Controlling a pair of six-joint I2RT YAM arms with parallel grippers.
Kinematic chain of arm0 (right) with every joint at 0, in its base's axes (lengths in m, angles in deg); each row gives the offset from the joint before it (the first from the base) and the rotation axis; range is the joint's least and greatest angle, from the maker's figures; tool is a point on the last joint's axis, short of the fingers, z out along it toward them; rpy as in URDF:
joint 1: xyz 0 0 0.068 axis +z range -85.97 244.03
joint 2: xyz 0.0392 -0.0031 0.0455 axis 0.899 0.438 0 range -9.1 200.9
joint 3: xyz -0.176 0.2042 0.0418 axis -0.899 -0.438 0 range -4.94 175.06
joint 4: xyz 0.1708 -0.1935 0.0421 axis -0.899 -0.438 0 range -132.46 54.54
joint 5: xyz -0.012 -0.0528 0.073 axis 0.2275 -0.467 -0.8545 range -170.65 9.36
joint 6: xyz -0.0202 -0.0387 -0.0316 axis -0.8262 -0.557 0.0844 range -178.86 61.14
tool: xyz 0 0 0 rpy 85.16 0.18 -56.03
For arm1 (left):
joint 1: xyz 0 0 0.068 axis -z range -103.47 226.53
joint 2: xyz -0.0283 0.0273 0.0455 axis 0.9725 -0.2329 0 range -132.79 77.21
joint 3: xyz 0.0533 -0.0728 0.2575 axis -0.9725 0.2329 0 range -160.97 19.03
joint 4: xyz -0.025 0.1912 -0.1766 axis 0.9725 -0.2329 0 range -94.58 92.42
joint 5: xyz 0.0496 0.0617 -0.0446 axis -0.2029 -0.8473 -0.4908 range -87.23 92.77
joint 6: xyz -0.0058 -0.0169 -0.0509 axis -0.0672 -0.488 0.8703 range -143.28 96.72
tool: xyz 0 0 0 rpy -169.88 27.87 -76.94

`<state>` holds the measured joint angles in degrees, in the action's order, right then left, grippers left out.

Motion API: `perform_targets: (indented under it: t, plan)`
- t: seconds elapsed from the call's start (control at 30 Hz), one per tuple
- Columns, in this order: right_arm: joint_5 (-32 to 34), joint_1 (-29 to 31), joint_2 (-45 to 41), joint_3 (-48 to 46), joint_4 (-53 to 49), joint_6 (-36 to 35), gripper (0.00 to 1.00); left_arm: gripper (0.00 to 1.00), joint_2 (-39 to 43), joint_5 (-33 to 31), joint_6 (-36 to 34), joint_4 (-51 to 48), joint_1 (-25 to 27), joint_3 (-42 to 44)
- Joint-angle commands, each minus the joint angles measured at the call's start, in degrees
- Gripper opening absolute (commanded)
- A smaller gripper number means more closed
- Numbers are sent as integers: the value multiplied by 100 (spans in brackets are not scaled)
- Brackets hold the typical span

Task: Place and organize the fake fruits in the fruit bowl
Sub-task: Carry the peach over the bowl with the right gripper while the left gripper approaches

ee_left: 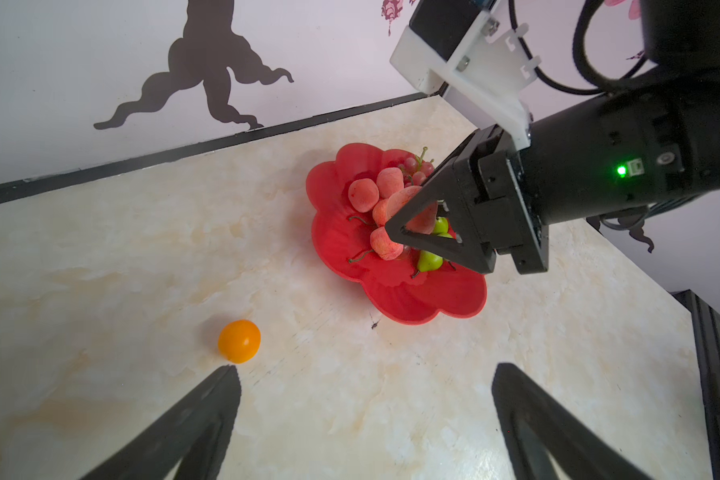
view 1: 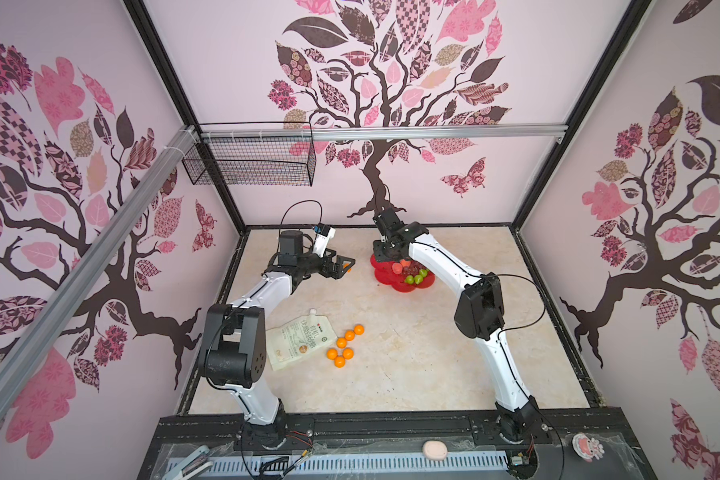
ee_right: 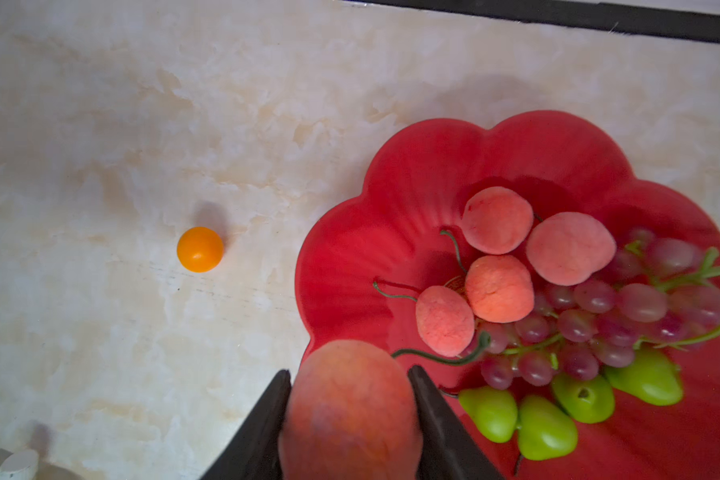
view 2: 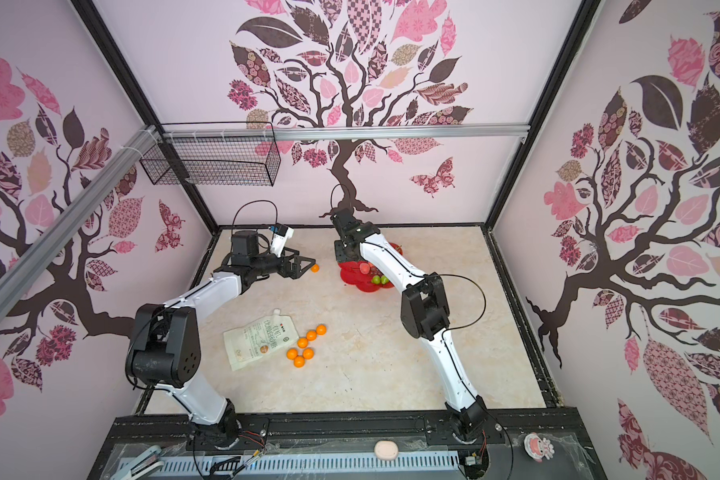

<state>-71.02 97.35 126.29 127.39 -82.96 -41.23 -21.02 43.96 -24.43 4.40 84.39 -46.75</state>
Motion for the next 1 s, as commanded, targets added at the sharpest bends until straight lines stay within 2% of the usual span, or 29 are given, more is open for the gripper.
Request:
perform_targets:
  t: [0.0, 0.17, 0.33, 0.6, 0.97]
  plan:
    - [430, -51, 183, 438, -175, -137, 46, 98, -122, -296, 297, 399, 251, -24]
    - [548, -141, 394, 566, -177, -116, 46, 98, -183, -573, 300, 462, 597, 30]
    - [632, -225, 559, 714, -200, -113, 46, 98, -265, -726, 621, 985, 835, 190]
    - [724, -319, 961, 753, -60, -134, 46, 98, -474, -1018, 1086, 1151, 946, 145]
    - [738, -383, 1414, 1038, -22, -226, 47, 98, -648, -1381, 1477, 389, 979, -258]
